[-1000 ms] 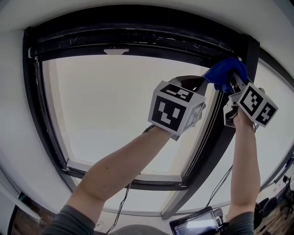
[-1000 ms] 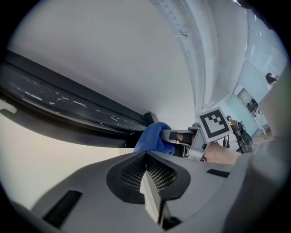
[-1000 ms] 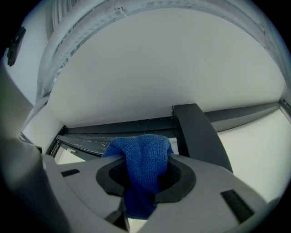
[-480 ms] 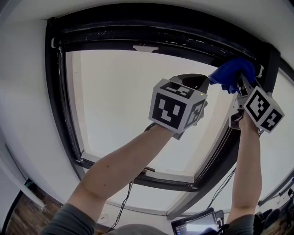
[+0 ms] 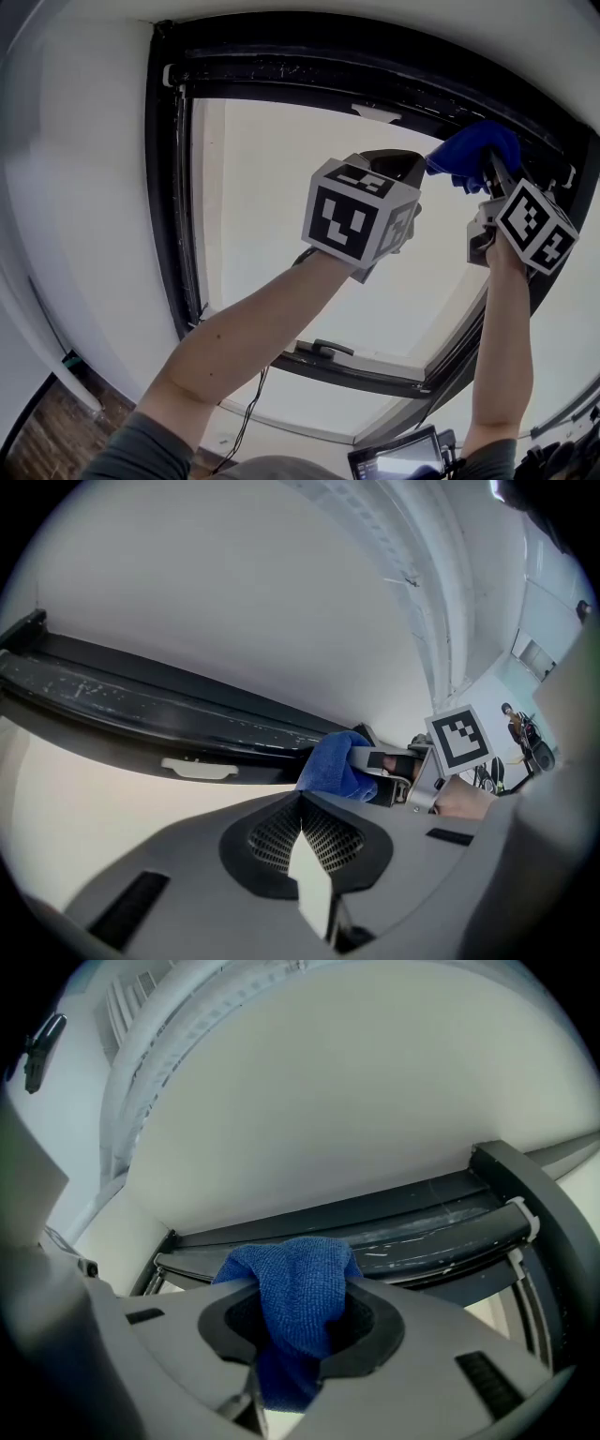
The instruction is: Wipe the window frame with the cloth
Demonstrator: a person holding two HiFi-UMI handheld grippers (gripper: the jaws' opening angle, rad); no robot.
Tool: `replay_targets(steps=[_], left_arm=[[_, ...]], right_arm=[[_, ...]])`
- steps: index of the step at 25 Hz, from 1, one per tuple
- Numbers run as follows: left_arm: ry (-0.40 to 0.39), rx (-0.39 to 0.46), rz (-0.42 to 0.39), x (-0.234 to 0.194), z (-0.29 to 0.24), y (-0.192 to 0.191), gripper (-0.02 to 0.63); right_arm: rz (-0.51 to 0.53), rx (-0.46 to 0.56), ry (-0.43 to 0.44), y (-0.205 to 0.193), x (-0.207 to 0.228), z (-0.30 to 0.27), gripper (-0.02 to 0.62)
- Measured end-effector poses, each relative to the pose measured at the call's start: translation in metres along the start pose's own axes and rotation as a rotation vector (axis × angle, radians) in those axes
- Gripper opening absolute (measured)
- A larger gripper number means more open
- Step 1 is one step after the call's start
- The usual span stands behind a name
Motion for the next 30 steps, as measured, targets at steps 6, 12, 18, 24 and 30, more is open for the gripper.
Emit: replay_targets(steps=[6, 12, 18, 24, 30], left_arm=[[0.048, -0.019, -0.013, -0.029, 0.047, 0.007, 0.009], [0.111, -0.021, -0.008, -0.056, 0.092, 0.008, 0.009], [0.161, -0.022, -0.009, -0.077, 0.129, 0.013, 0.009], [0.217, -0.032, -0.013, -0.097, 0.170, 0.018, 0.009], [0.273, -0.046, -0.022, -0.120, 0.206, 0.020, 0.009]], right_arm=[[0.003, -0.009, 0.046, -0.005, -0.059, -0.009, 0.123], [-0.003, -0.013, 0.108, -0.016, -0.110, -0.016, 0.124], [0.018, -0.024, 0.156, -0.022, -0.159, -0.023, 0.124], [0.019, -0.013, 0.214, -0.021, -0.208, -0.022, 0.123], [-0.008, -0.018, 0.282, -0.031, -0.260, -0.034, 0.124]])
Point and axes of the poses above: the fingertips, and each gripper's own axes: z backward along the fingers, x to its right, y out of its top, the point moved 3 cm from there along z, backward along the fingers, and after that the axes turned 15 degrees about -y, right-handed, at the moved point
